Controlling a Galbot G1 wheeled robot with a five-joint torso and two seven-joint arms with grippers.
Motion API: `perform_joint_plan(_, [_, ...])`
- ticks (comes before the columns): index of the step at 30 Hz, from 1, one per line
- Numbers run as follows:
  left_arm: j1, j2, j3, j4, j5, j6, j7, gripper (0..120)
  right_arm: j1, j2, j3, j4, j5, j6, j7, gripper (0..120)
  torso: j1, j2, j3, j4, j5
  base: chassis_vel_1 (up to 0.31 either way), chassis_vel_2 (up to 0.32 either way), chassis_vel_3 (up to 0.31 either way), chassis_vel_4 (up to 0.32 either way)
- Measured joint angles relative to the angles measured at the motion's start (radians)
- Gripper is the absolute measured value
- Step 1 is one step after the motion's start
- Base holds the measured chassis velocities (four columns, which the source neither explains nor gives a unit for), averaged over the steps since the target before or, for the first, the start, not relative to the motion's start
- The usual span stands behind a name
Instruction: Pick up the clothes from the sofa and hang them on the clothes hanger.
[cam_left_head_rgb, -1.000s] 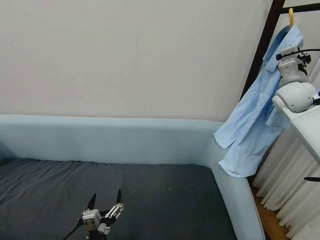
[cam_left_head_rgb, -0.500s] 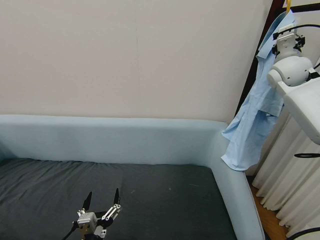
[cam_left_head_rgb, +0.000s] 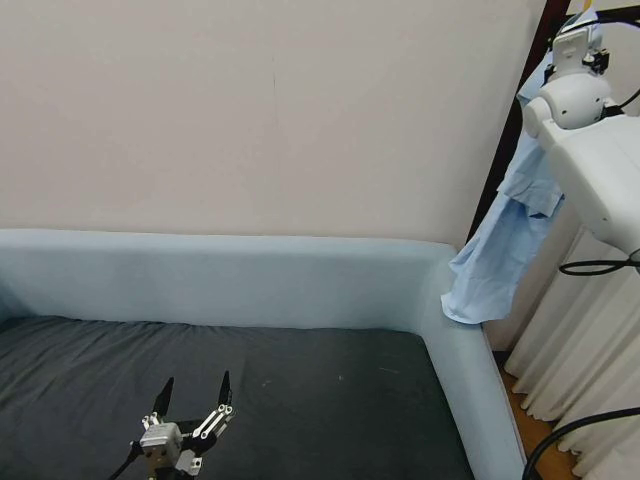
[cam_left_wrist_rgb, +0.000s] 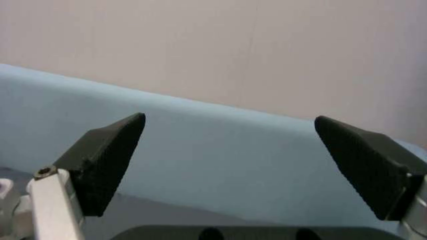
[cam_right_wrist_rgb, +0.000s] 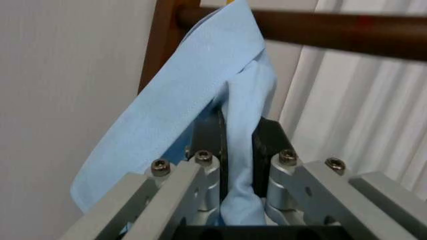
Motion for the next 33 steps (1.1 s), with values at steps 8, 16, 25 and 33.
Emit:
perform_joint_plan(8, [0.002,0.0,-0.007,-0.007,-0.014,-0.017,-0.01,100,0.017,0.031,0.005,-0.06,0.074,-0.013,0.029,8,0.0,0.0,0.0,0.0,0.0003,0.0,0.0,0.0,0.0])
perform_joint_plan(16, [0.011,-0.001,-0.009,-0.02,-0.017,-0.021,-0.007,100,0.057,0.059,-0.012,-0.15,0.065,-0.026,-0.036,8,0.0,0.0,0.0,-0.0003,0.0002,0.0,0.0,0.0,0.0])
perform_joint_plan(25, [0.025,-0.01,0.003,-0.009,0.0,-0.032,-0.002,100,-0.053,-0.109,-0.027,0.186,0.147,-0.022,-0.057,42,0.0,0.0,0.0,-0.0007,0.0009,0.0,0.0,0.0,0.0])
perform_joint_plan(33, [0.009,-0.028,0.022,0.032,0.031,-0.034,-0.028,100,-0.257,-0.369,0.107,0.704,0.296,0.011,-0.032,68,0.0,0.0,0.0,-0.0008,0.0006,0.0,0.0,0.0,0.0])
